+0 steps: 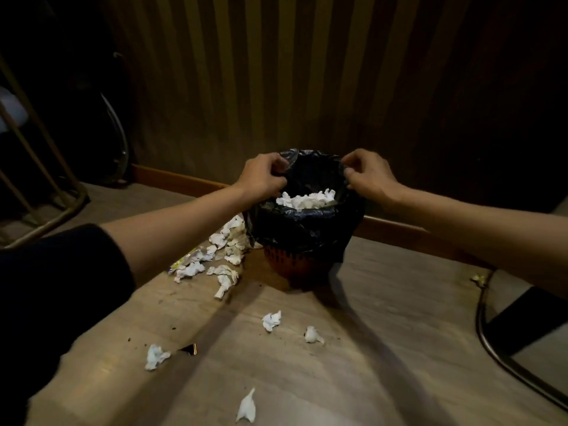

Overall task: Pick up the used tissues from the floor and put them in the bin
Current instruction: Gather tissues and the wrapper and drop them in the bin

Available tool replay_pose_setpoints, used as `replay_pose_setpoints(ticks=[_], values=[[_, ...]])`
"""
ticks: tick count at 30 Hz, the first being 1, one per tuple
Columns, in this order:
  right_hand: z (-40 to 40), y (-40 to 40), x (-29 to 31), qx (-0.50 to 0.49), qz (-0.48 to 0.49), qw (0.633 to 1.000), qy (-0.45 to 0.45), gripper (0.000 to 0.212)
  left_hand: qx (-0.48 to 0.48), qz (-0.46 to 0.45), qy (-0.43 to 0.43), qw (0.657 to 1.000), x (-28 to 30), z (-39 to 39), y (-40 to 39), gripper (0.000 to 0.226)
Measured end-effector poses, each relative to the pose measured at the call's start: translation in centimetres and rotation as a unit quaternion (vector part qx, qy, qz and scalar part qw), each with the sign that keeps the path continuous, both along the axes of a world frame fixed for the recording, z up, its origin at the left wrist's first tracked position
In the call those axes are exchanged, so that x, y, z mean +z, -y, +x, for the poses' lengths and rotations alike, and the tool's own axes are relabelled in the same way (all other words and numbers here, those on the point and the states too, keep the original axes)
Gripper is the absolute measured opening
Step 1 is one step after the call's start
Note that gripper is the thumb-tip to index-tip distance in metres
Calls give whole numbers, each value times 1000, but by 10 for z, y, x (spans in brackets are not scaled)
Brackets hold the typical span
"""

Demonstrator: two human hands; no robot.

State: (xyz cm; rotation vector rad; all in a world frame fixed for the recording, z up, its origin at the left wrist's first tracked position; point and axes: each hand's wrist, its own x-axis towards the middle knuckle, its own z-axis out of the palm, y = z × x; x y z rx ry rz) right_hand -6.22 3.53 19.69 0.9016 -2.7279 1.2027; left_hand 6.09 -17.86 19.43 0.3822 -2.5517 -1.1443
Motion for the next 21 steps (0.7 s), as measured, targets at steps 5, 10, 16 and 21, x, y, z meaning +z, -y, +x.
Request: replay_pose_setpoints(ticks=[5, 10, 16, 21], values=[[43, -10, -28, 118, 39, 984, -124, 23, -58, -114, -29, 991, -20, 56, -7, 26], [76, -14, -85, 231, 83, 954, -170, 19, -116, -115, -3, 986, -75, 99, -10, 16], [89, -21, -173, 294, 270, 915, -66, 22, -197, -109, 213, 951, -176, 132, -7, 19], [94, -26, -224, 345, 430, 834, 13, 36, -381, -172, 352, 837, -244, 166, -20, 45]])
